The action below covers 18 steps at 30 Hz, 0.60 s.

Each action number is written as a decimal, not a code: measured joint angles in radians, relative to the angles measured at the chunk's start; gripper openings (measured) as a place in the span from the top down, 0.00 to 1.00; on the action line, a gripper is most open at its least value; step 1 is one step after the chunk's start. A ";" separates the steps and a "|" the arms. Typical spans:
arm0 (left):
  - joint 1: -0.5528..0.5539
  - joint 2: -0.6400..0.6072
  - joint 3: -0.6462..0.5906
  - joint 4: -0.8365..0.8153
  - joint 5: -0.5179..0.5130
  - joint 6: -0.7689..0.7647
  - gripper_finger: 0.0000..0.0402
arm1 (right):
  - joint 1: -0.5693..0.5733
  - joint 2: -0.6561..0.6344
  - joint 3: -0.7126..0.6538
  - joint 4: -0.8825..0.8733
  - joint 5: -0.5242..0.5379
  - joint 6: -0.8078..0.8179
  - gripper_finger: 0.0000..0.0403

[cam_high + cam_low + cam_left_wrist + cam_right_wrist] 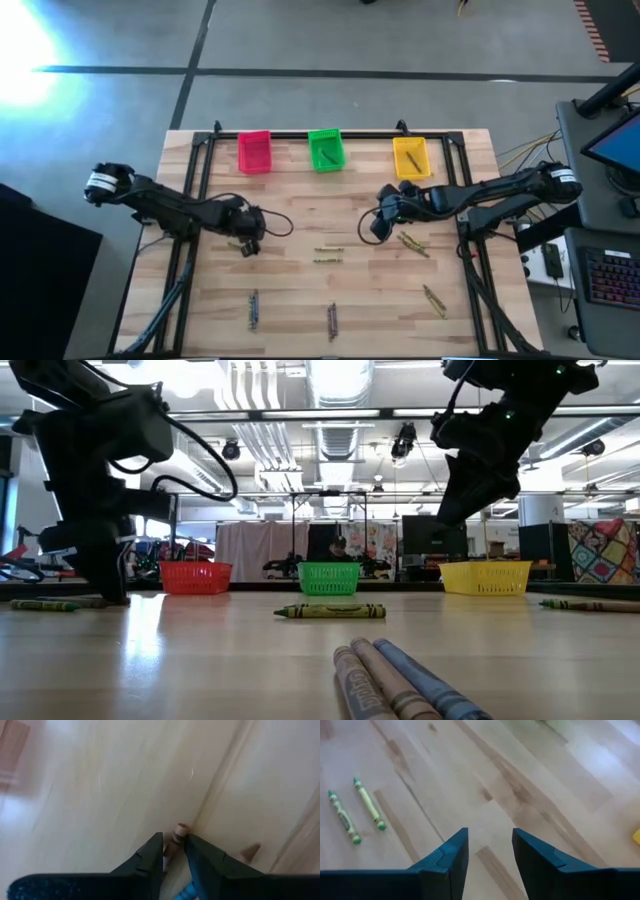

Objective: Sort crayons
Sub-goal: Put the brown crayon into the red basket

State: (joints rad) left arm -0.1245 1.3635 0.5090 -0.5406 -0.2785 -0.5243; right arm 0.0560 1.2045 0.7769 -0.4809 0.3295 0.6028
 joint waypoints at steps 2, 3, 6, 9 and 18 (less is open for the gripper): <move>0.022 0.000 0.001 0.014 0.009 0.009 0.84 | -0.001 0.001 0.000 0.001 -0.007 -0.002 0.67; 0.036 0.000 0.001 0.020 0.016 0.015 0.86 | -0.001 0.000 0.000 -0.001 -0.007 -0.009 0.68; 0.084 -0.001 0.002 0.033 0.049 0.018 0.94 | -0.001 0.000 0.000 0.000 -0.007 -0.019 0.70; 0.126 -0.003 0.003 0.034 0.081 0.020 0.98 | -0.001 0.000 0.000 -0.001 -0.009 -0.025 0.73; 0.202 -0.003 0.065 0.044 -0.103 0.127 1.00 | -0.001 0.000 0.000 0.000 -0.014 -0.043 0.80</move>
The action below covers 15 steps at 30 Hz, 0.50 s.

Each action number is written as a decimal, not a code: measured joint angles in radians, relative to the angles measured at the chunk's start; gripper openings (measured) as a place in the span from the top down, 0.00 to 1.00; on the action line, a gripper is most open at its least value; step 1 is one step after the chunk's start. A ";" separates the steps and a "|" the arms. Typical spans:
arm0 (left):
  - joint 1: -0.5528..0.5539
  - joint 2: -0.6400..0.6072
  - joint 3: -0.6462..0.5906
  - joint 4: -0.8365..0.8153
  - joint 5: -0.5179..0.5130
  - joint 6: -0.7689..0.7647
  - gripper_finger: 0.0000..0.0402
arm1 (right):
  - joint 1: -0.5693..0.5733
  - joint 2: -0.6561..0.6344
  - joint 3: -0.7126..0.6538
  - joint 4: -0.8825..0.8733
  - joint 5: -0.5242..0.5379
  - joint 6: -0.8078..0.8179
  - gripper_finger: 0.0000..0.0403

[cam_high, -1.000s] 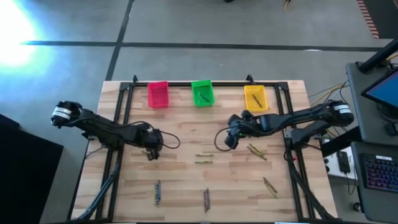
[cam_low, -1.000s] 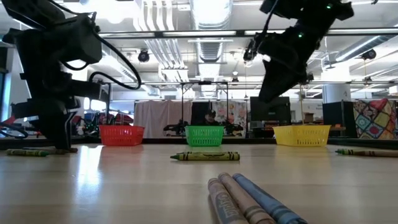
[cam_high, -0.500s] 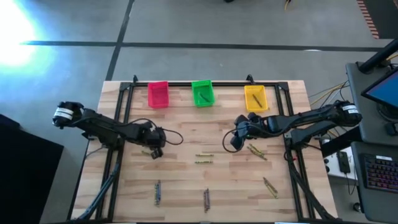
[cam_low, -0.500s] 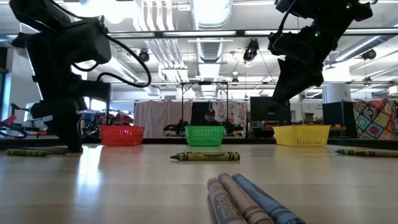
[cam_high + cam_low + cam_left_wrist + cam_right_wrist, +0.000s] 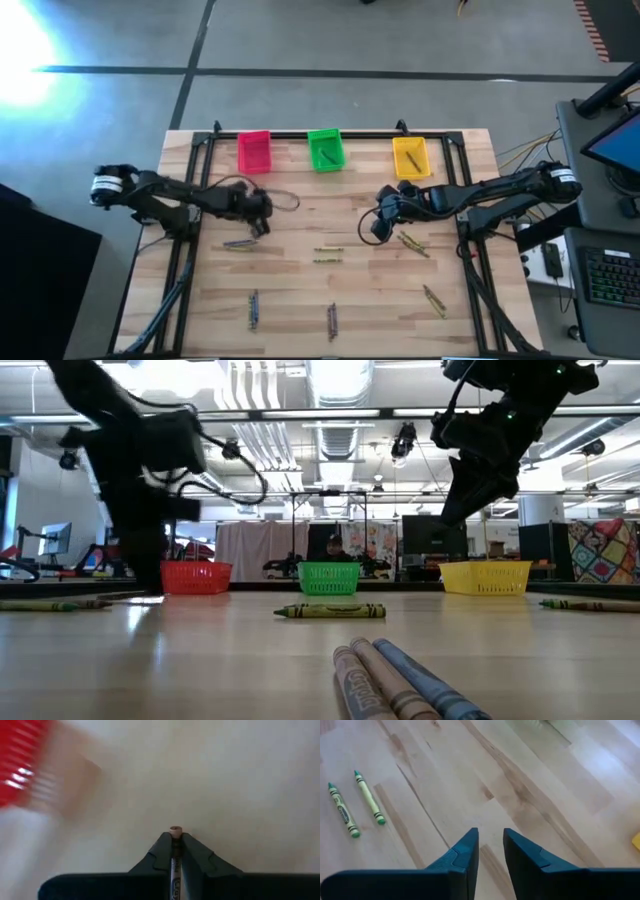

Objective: Sort crayons
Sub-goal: Put the brown crayon into the red basket

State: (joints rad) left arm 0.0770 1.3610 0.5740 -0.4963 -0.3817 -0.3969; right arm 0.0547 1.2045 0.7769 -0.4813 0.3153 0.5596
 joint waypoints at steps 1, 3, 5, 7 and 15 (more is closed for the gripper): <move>0.009 -0.007 0.025 -0.005 -0.037 0.014 1.00 | 0.000 0.000 0.000 0.002 0.000 -0.009 0.81; 0.044 -0.007 0.079 0.012 -0.073 0.057 1.00 | 0.000 0.000 0.000 0.014 0.016 -0.033 0.81; 0.102 -0.004 0.128 -0.009 -0.093 0.117 1.00 | 0.000 0.000 0.000 0.047 0.058 -0.048 0.82; 0.159 -0.004 0.189 0.011 -0.099 0.169 1.00 | -0.001 0.000 0.001 0.076 0.108 -0.050 0.83; 0.439 0.006 0.334 0.061 -0.077 0.347 1.00 | -0.002 0.002 0.001 0.157 0.182 -0.099 0.81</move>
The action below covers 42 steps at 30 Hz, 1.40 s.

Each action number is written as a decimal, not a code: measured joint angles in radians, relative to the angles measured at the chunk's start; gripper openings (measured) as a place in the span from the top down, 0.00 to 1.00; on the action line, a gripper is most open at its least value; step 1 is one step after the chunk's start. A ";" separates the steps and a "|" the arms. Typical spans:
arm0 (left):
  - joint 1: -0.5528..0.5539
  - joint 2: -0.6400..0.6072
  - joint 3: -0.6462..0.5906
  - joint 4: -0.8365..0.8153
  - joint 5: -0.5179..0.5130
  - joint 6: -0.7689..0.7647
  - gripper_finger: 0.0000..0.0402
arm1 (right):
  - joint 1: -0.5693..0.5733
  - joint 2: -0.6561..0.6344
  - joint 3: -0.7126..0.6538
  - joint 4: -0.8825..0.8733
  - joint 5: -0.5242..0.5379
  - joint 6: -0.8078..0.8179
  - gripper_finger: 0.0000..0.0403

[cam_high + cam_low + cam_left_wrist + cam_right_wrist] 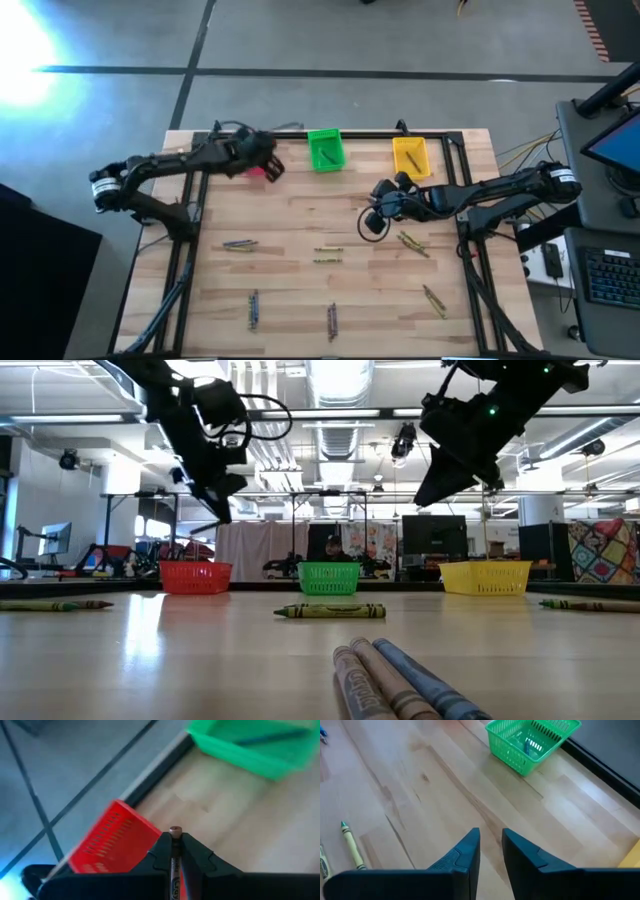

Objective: Sort crayons
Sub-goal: Put the brown crayon into the red basket, then put the blue crayon into the yellow basket

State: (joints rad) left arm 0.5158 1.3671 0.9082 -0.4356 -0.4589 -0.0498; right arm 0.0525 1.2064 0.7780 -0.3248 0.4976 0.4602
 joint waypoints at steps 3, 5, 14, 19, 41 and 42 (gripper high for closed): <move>0.095 0.010 0.003 0.004 0.053 0.013 1.00 | 0.001 0.000 0.000 0.001 0.000 -0.014 0.81; 0.141 0.021 -0.003 0.011 0.097 0.015 1.00 | 0.002 0.000 0.000 0.000 0.000 -0.016 0.80; 0.193 0.117 -0.015 0.005 0.111 0.013 0.94 | 0.002 0.001 0.000 0.022 0.000 -0.026 0.75; 0.194 0.165 0.001 0.013 0.110 0.012 0.85 | 0.002 0.013 -0.007 0.080 0.001 -0.025 0.71; -0.566 -0.152 -0.146 -0.294 0.476 -0.250 0.80 | 0.002 0.072 -0.035 0.100 -0.092 -0.015 0.59; -0.618 -0.154 -0.159 -0.296 0.475 -0.287 0.80 | 0.002 0.072 -0.035 0.099 -0.105 -0.015 0.59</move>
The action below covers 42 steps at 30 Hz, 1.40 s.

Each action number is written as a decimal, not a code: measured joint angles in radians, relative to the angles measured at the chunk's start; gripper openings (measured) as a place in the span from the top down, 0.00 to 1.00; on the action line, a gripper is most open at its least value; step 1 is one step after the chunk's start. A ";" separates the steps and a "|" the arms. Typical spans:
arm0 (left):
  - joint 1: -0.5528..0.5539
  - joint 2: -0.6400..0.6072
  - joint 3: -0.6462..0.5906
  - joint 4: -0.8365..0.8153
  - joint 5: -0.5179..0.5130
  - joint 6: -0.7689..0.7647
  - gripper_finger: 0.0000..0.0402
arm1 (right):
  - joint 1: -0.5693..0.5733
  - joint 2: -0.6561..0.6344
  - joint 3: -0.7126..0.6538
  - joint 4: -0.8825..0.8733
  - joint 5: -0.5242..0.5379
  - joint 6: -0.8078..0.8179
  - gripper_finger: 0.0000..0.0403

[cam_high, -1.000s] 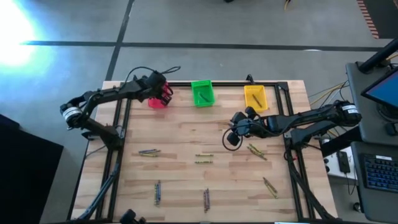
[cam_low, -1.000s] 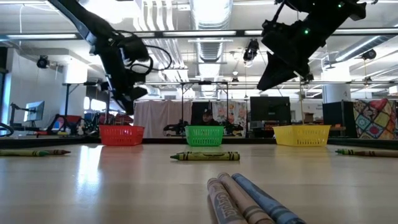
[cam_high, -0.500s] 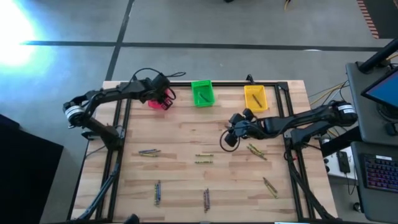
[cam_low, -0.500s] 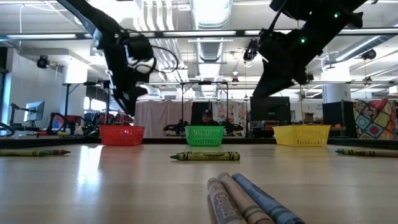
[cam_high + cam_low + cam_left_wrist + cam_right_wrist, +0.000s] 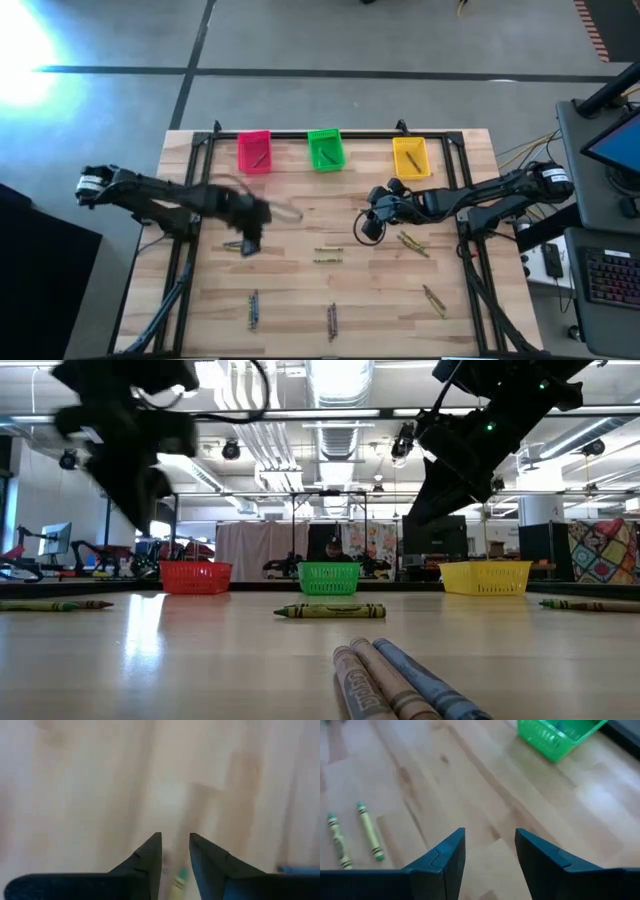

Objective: Sort crayons
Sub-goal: Put the blue crayon into the yellow basket

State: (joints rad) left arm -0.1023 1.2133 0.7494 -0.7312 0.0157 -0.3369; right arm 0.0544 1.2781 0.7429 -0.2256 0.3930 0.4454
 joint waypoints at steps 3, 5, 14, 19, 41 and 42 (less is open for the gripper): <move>-0.132 0.009 -0.031 0.001 -0.035 -0.102 0.81 | 0.000 0.000 -0.002 0.000 -0.009 0.012 0.60; -0.194 0.021 -0.051 0.002 -0.085 -0.153 0.82 | 0.000 0.000 -0.006 0.010 -0.009 0.015 0.60; -0.221 0.118 -0.074 0.086 -0.163 -0.147 0.82 | 0.018 0.061 -0.045 0.112 -0.122 -0.020 0.59; -0.200 0.187 -0.046 0.102 -0.156 -0.081 0.82 | 0.019 0.160 -0.044 0.140 -0.283 -0.001 0.61; -0.279 0.310 0.086 0.112 0.177 -0.464 0.82 | 0.151 0.302 0.004 0.250 -0.207 0.133 0.69; -0.290 0.312 0.088 0.110 0.177 -0.483 0.82 | 0.154 0.302 0.003 0.251 -0.207 0.137 0.69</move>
State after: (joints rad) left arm -0.3926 1.5256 0.8374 -0.6207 0.1931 -0.8197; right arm 0.2082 1.5800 0.7464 0.0258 0.1864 0.5828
